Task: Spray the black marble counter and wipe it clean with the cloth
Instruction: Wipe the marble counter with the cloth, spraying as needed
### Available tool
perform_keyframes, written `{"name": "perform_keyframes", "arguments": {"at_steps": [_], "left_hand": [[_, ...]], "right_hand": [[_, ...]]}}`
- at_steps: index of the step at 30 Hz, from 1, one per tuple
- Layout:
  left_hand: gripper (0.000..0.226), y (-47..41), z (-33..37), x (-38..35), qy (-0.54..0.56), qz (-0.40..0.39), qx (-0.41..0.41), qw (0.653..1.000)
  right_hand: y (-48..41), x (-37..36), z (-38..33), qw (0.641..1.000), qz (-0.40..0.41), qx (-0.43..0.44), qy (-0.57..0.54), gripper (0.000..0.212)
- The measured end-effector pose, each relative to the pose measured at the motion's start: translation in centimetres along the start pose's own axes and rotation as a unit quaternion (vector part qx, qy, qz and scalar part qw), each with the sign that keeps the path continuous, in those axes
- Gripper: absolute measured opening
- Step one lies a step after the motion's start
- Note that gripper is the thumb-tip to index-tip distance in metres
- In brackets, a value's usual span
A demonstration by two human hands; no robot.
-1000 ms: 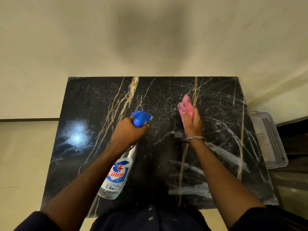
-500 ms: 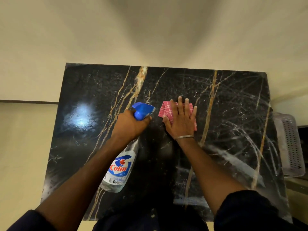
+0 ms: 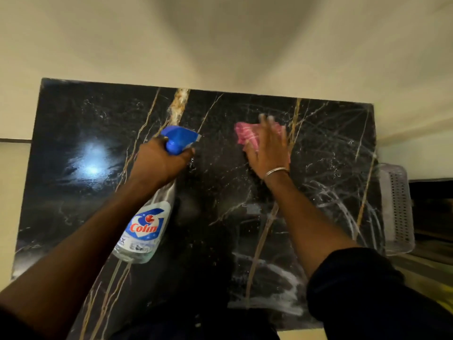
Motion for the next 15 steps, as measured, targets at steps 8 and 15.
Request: {"name": "perform_keyframes", "arguments": {"at_steps": [8,15], "left_hand": [[0.023,-1.1,1.8,-1.3,0.008,-0.012,-0.022,1.000],[0.023,-1.5,1.6,-1.9,0.009,0.001,-0.001,1.000]], "right_hand": [[-1.8,0.7,1.6,0.971,0.069,-0.227,0.016,0.062],[-5.0,-1.0,-9.0,0.993,0.002,0.107,-0.058,0.050]]}}
Point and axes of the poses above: each hand's wrist, its own y-axis away from the middle knuckle, its own x-axis out of the back of the hand, z = x × y, the point moved 4 cm from there along -y, towards the middle knuckle, and after that the axes turned 5 degrees about -x, right-handed, at the moved point
